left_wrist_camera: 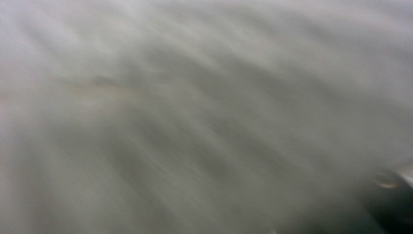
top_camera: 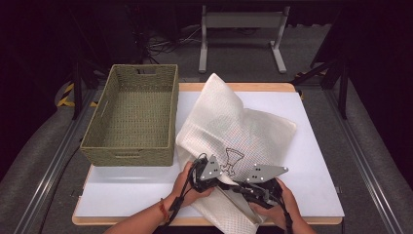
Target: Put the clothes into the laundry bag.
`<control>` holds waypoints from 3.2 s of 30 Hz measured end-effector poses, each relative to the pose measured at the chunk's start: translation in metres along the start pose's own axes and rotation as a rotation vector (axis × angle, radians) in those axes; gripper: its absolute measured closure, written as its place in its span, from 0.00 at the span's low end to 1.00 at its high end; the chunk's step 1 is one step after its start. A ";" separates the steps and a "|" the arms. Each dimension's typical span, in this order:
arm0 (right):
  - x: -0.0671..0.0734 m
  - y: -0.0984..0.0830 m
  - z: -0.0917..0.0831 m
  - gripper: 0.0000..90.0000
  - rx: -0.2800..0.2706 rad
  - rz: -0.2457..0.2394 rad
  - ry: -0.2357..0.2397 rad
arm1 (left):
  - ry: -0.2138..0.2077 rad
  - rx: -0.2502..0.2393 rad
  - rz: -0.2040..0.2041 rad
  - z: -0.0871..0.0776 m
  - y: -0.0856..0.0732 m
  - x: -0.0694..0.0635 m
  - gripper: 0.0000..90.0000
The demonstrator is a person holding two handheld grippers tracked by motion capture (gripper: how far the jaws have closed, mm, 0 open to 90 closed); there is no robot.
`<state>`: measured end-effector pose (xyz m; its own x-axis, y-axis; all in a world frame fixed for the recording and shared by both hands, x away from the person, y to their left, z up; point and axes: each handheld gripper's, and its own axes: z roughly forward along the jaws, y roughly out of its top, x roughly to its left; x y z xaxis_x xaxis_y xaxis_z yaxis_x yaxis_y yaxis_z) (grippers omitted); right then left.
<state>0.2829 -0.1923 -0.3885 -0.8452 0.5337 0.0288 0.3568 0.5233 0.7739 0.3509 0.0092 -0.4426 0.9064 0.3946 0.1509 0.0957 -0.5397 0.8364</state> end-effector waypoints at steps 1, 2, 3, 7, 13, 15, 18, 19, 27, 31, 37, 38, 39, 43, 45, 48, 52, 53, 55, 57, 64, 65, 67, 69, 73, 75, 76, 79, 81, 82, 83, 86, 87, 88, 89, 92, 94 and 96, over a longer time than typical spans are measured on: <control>0.001 0.000 0.000 0.96 0.001 0.003 0.008 | 0.031 -0.009 -0.020 0.002 0.000 0.004 0.97; 0.001 0.000 0.000 0.96 0.001 0.003 0.008 | 0.031 -0.009 -0.020 0.002 0.000 0.004 0.97; 0.002 0.002 -0.001 0.96 -0.003 0.017 0.033 | 0.080 -0.021 -0.012 0.003 0.001 0.007 0.97; 0.003 0.002 0.000 0.96 0.004 0.026 0.042 | 0.163 -0.057 0.028 0.003 0.003 0.012 0.97; 0.001 -0.004 0.010 0.95 0.064 0.061 0.032 | -0.031 -0.005 0.073 -0.011 -0.005 0.013 0.63; 0.001 -0.003 0.010 0.95 0.065 0.050 0.033 | -0.054 0.032 0.088 -0.019 -0.005 0.007 0.49; 0.004 -0.003 0.013 0.94 0.100 0.029 0.047 | -0.101 0.065 0.085 -0.034 -0.008 0.003 0.39; 0.004 -0.004 0.014 0.93 0.111 0.025 0.051 | -0.096 0.080 0.090 -0.040 -0.011 0.001 0.39; 0.006 -0.001 0.010 0.86 0.093 -0.017 0.034 | -0.056 0.156 0.036 -0.044 -0.031 0.007 0.63; 0.006 -0.001 0.008 0.87 0.073 -0.026 0.030 | -0.065 0.132 0.017 -0.044 -0.030 0.010 0.69; 0.007 0.000 0.008 0.88 0.079 -0.031 0.032 | -0.225 0.060 -0.012 -0.026 -0.018 -0.006 0.71; 0.007 0.000 0.008 0.89 0.079 -0.031 0.034 | -0.235 0.054 -0.033 -0.022 -0.017 -0.009 0.71; 0.006 -0.001 0.007 0.90 0.079 -0.027 0.036 | -0.234 0.058 -0.046 -0.018 -0.015 -0.010 0.73; 0.004 -0.002 0.007 0.93 0.087 -0.023 0.042 | -0.131 0.100 -0.039 -0.007 -0.012 -0.014 0.95; 0.005 -0.002 0.008 0.93 0.088 -0.024 0.048 | -0.081 0.098 -0.072 -0.006 -0.012 -0.011 0.99; 0.007 -0.001 0.008 0.91 0.084 -0.026 0.050 | -0.001 0.058 -0.112 -0.007 -0.013 -0.006 1.00; 0.011 0.000 0.011 0.81 0.089 -0.037 0.041 | 0.015 0.033 -0.123 -0.010 -0.014 0.001 1.00; 0.011 0.001 0.011 0.78 0.084 -0.042 0.045 | 0.003 0.033 -0.119 -0.012 -0.014 0.001 1.00; 0.013 0.001 0.010 0.76 0.067 -0.066 0.050 | -0.015 0.023 -0.097 -0.015 -0.014 0.002 0.99; 0.017 0.003 0.006 0.71 0.036 -0.118 0.037 | -0.048 0.020 -0.099 -0.019 -0.014 0.003 0.97; 0.024 0.007 -0.008 0.63 -0.073 -0.195 0.008 | -0.052 0.047 -0.003 -0.041 -0.012 -0.004 0.93; 0.025 0.007 -0.010 0.62 -0.086 -0.198 -0.012 | -0.046 0.049 0.001 -0.045 -0.013 -0.003 0.94; 0.024 0.009 -0.014 0.57 -0.110 -0.193 -0.016 | -0.052 0.050 0.005 -0.053 -0.015 -0.001 0.93; 0.024 0.010 -0.016 0.56 -0.122 -0.186 -0.026 | -0.042 0.050 0.013 -0.058 -0.017 0.000 0.93; 0.019 0.013 -0.027 0.53 -0.156 -0.176 -0.057 | -0.023 0.046 0.000 -0.071 -0.020 0.008 0.91; 0.016 0.014 -0.032 0.52 -0.159 -0.184 -0.094 | -0.023 0.049 0.005 -0.077 -0.024 0.010 0.91; 0.014 0.014 -0.035 0.52 -0.162 -0.187 -0.112 | -0.015 0.055 0.016 -0.080 -0.026 0.010 0.89; 0.007 0.014 -0.039 0.51 -0.150 -0.187 -0.169 | -0.001 0.062 0.028 -0.092 -0.033 0.011 0.87; 0.000 0.013 -0.041 0.50 -0.145 -0.189 -0.197 | 0.003 0.060 0.029 -0.100 -0.036 0.012 0.83; -0.002 0.012 -0.042 0.50 -0.142 -0.183 -0.209 | 0.016 0.059 0.028 -0.104 -0.038 0.012 0.80; -0.005 0.012 -0.043 0.50 -0.141 -0.183 -0.217 | 0.019 0.057 0.025 -0.109 -0.040 0.013 0.79; -0.011 0.012 -0.047 0.48 -0.131 -0.177 -0.240 | 0.039 0.050 0.009 -0.117 -0.045 0.015 0.73; -0.013 0.012 -0.048 0.48 -0.132 -0.177 -0.247 | 0.039 0.052 -0.001 -0.121 -0.048 0.017 0.72; -0.015 0.013 -0.049 0.47 -0.133 -0.175 -0.254 | 0.050 0.051 -0.005 -0.124 -0.051 0.017 0.69; -0.016 0.013 -0.050 0.46 -0.126 -0.179 -0.262 | 0.058 0.049 -0.012 -0.127 -0.054 0.019 0.67; -0.018 0.013 -0.053 0.45 -0.117 -0.192 -0.288 | 0.074 0.049 -0.021 -0.134 -0.059 0.022 0.64; -0.020 0.013 -0.055 0.44 -0.112 -0.189 -0.298 | 0.079 0.049 -0.033 -0.139 -0.063 0.024 0.63; -0.022 0.010 -0.056 0.42 -0.098 -0.185 -0.293 | 0.103 0.057 -0.036 -0.141 -0.066 0.025 0.61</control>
<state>0.2826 -0.2355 -0.3457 -0.7368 0.6113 -0.2889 0.1571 0.5703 0.8063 0.3094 0.1601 -0.4198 0.8550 0.4875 0.1771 0.1537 -0.5643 0.8111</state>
